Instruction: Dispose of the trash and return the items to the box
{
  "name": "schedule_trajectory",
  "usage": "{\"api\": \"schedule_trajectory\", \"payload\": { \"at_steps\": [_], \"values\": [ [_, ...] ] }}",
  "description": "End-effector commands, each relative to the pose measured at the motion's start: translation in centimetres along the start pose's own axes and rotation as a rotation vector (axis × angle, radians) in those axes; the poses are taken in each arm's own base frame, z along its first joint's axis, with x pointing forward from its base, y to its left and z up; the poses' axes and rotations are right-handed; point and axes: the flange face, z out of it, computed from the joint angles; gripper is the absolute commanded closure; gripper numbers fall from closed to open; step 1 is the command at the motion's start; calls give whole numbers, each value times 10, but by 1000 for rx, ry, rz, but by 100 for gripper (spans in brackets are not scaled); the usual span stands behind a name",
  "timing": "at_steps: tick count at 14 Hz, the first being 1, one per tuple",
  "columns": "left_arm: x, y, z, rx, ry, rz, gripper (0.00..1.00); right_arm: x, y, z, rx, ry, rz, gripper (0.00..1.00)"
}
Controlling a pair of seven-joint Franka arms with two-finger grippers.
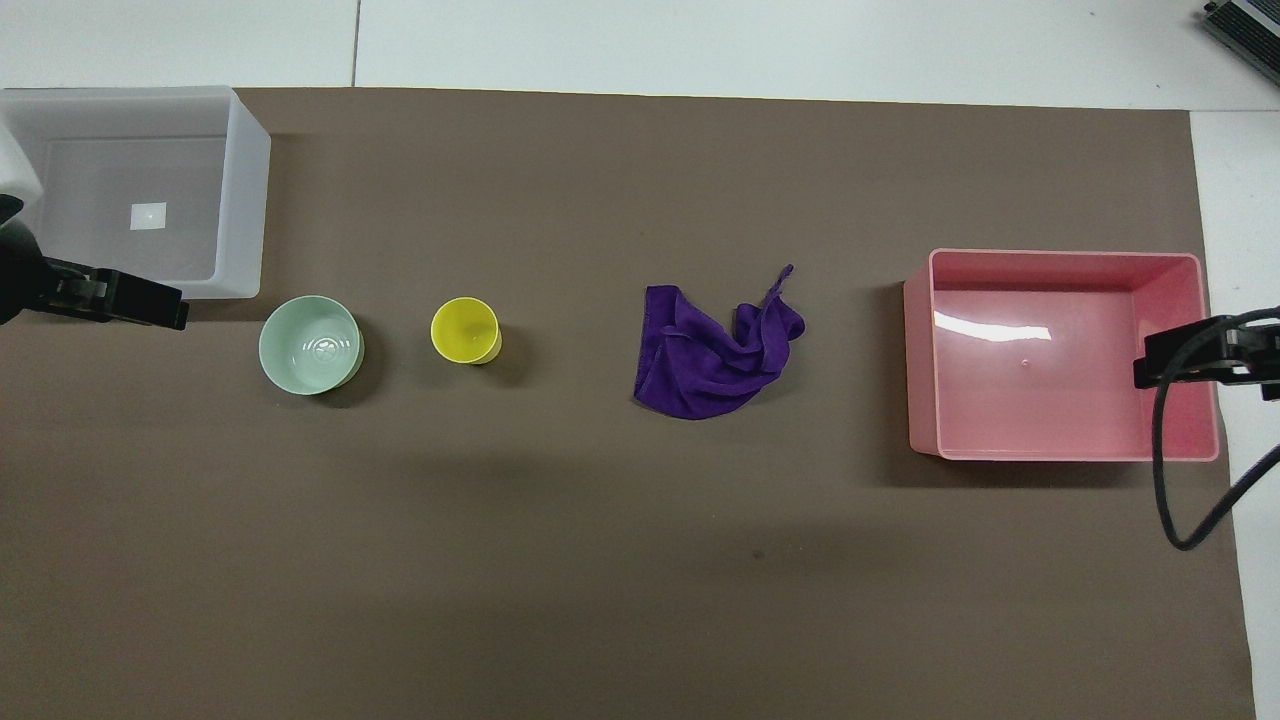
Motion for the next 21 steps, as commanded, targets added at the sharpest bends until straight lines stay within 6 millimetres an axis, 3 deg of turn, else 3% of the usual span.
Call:
{"api": "schedule_trajectory", "payload": {
  "at_steps": [1,16,21],
  "values": [
    [-8,-3,-3,-1,3,-5,0,-4,7,4,-2,-1,-2,0],
    [-12,-4,5,9,-3,-5,0,-4,1,5,-6,21,-15,0],
    [-16,-13,31,17,53,-15,0,-4,10,8,-3,16,0,0]
  ]
}}
